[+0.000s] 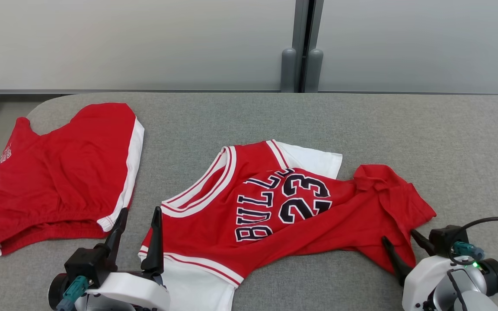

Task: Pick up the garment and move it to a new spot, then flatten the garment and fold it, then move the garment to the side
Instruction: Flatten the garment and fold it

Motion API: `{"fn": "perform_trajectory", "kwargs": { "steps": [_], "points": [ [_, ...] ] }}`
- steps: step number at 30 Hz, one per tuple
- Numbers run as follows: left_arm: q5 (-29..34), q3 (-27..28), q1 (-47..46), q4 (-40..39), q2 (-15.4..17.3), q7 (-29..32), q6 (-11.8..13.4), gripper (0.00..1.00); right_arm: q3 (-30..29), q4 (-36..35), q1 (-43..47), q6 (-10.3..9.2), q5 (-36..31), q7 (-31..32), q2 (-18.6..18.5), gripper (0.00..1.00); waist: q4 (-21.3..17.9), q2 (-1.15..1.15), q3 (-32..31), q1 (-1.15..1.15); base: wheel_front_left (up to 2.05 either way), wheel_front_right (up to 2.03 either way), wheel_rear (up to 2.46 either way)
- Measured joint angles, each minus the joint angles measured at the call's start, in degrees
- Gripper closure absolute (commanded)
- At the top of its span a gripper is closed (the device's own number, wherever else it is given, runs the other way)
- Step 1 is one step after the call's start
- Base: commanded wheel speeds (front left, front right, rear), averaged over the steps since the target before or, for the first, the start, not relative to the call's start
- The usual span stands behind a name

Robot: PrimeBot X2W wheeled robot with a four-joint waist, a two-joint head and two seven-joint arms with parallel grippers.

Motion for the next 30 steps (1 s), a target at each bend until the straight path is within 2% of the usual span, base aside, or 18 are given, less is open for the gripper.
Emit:
{"fn": "perform_trajectory", "kwargs": {
  "steps": [3,4,5,6,11,16,19,21,24,28,29,30],
  "points": [
    [0.0,0.0,-0.1,0.0,-0.1,0.0,0.0,0.0,-0.5,1.1,-0.5,0.01,-0.7,-0.1,0.8,0.01,0.2,0.0,0.2,0.0,0.0,0.0,0.0],
    [0.0,0.0,-0.1,0.0,-0.1,0.0,0.0,0.0,-0.7,1.6,-0.7,0.01,-0.8,-0.3,0.9,0.22,0.2,0.0,0.2,0.0,0.0,0.0,0.0],
    [0.0,0.1,-0.1,0.0,-0.1,0.0,0.0,0.0,-1.0,1.9,-0.9,0.01,-1.2,-0.4,1.1,0.22,0.2,0.0,0.2,0.0,0.0,0.0,0.0],
    [0.0,0.1,-0.1,0.1,0.0,0.0,0.0,0.0,-1.1,2.3,-1.1,0.0,-1.3,-0.5,1.2,0.47,0.2,0.0,0.2,0.0,0.0,0.0,0.0],
    [0.0,0.2,-0.1,0.1,0.1,0.0,0.0,0.0,-2.0,3.1,-1.7,0.0,-1.9,-1.1,1.6,0.98,-0.1,0.0,0.2,0.0,0.0,0.0,0.0],
    [-0.1,0.3,-0.1,0.1,0.2,0.0,0.1,0.0,-3.2,1.7,-1.7,0.0,-1.5,-1.7,2.0,1.0,-0.8,0.0,-0.2,0.0,0.0,0.0,0.0],
    [-0.1,0.3,0.0,0.2,0.3,0.0,0.1,0.0,-3.4,-1.5,-1.0,0.0,2.3,-1.3,2.5,1.0,-1.2,0.0,-0.5,0.0,0.0,0.0,0.0],
    [-0.2,0.5,0.2,0.1,0.5,0.0,0.1,0.0,-2.7,-4.7,0.0,0.0,6.8,0.4,2.5,1.0,-1.6,0.0,-0.7,0.0,0.0,0.0,0.0],
    [-0.4,0.4,0.6,0.1,0.6,0.0,0.1,0.0,-1.3,-10.3,2.3,0.0,14.3,4.7,0.3,1.0,-2.2,0.0,-0.9,0.0,0.0,0.0,0.0],
    [-0.5,0.3,0.7,0.0,0.9,0.1,0.2,0.0,0.9,-19.4,6.1,-0.01,25.7,10.8,-4.3,1.0,-2.6,0.0,-0.9,0.0,0.0,0.0,0.0],
    [-0.5,0.3,0.7,0.0,0.9,0.1,0.2,0.0,0.9,-19.4,6.1,-0.01,25.7,10.8,-4.3,1.0,-2.6,0.0,-0.9,0.0,0.0,0.0,0.0],
    [-0.5,0.3,0.8,0.0,1.0,0.4,0.3,0.0,2.4,-23.6,8.2,0.0,31.2,13.7,-7.0,1.0,-2.7,0.0,-1.0,0.0,0.0,0.0,0.0]
  ]
}}
